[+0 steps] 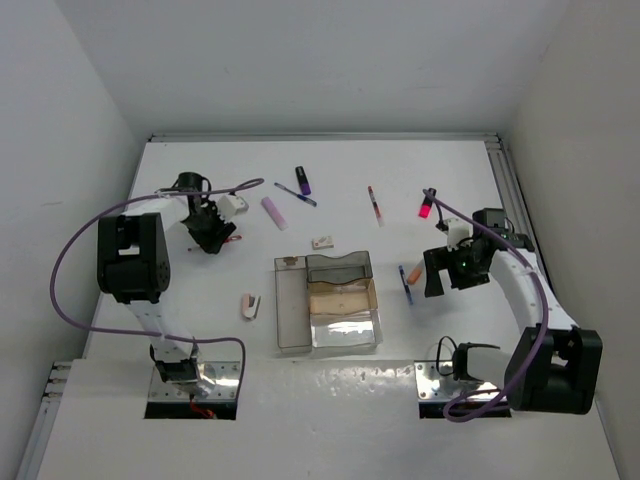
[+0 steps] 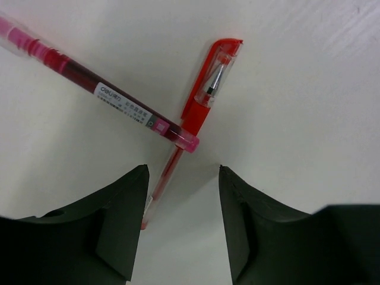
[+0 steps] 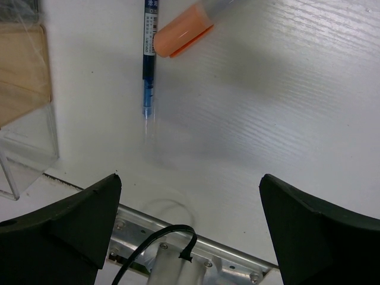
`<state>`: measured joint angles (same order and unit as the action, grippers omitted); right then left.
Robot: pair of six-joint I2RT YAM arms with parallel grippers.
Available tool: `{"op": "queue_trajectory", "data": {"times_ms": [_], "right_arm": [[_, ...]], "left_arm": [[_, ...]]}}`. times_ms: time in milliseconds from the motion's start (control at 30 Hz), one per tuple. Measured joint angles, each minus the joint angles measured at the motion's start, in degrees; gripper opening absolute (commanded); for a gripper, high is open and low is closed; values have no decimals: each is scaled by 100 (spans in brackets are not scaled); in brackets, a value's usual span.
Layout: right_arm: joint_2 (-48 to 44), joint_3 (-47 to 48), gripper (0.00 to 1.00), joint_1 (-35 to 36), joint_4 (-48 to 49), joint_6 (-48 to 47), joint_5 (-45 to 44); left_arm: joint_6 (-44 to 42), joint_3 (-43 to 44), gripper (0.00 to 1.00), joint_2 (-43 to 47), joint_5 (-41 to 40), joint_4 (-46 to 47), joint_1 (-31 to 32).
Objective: Sort the stationery into containers
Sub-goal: Grab a piece of stationery with the left arm
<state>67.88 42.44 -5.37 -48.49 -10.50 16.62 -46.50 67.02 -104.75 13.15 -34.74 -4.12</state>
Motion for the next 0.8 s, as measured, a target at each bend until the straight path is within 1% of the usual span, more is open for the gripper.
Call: {"op": "queue_trajectory", "data": {"times_ms": [133,233,300,333,400,467,500,667,800], "right_arm": [[24,2,97,0,2,2,0],[24,17,97,15,0,7,0],[24,31,97,28,2,17,2],[24,37,97,33,4,22,2],[24,39,96,44,7,22,4],[24,39,96,63,4,24,4],[24,39,96,63,4,24,4],[7,74,95,72,-2,74,22],[-234,160,94,74,-4,323,177]], "left_arm": [[-133,-107,50,0,101,-33,-13],[-205,-439,37,212,201,7,-9],[-249,-693,32,409,221,13,11],[-258,-824,27,514,232,2,31],[-262,-1036,22,686,243,-9,46],[-262,-1143,15,782,258,-61,68],[-256,-1180,13,815,273,-74,74],[-61,-1316,9,1032,455,-201,85],[238,-1305,5,1523,826,-400,94]]}}
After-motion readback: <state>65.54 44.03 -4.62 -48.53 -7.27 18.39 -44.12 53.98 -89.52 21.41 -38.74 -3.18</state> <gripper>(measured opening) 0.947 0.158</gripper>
